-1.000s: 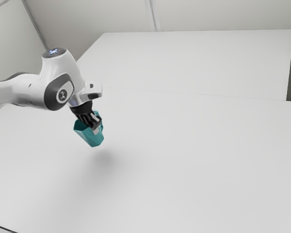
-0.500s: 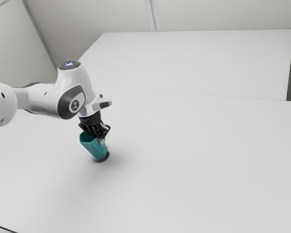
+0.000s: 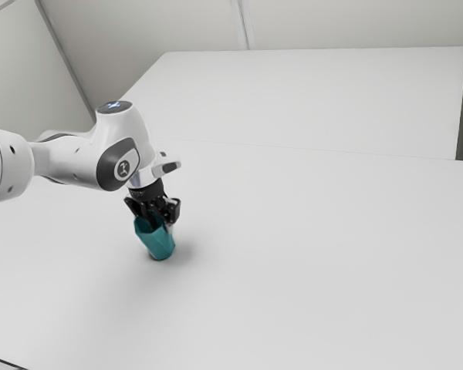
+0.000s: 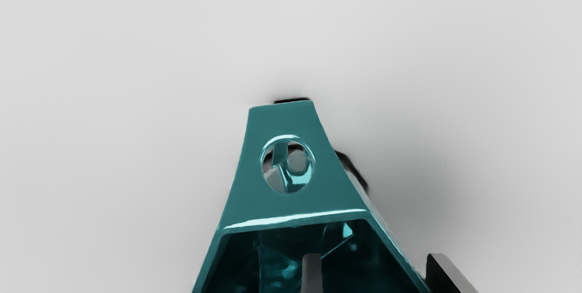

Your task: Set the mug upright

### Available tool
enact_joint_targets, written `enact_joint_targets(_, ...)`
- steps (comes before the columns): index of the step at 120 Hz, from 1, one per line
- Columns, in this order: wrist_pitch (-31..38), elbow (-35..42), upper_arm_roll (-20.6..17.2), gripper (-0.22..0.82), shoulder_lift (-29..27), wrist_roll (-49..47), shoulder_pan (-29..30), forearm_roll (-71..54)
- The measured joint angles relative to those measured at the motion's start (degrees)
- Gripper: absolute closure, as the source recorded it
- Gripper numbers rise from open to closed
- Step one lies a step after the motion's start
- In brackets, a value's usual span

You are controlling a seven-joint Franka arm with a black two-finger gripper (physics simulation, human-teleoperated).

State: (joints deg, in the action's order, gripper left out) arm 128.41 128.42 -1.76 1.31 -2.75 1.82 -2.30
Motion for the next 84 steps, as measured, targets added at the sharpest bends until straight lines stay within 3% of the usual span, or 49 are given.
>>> enact_joint_targets(14,-0.17,-0.78,-0.06,0.22,-0.45,-0.46,0.11,0.08)
enact_joint_targets(31,-2.09,-4.57,-0.09,0.11,-1.70,-0.84,0.13,0.11)
enact_joint_targets(84,-24.61,-31.60,0.44,0.01,0.45,1.24,-0.74,2.11)
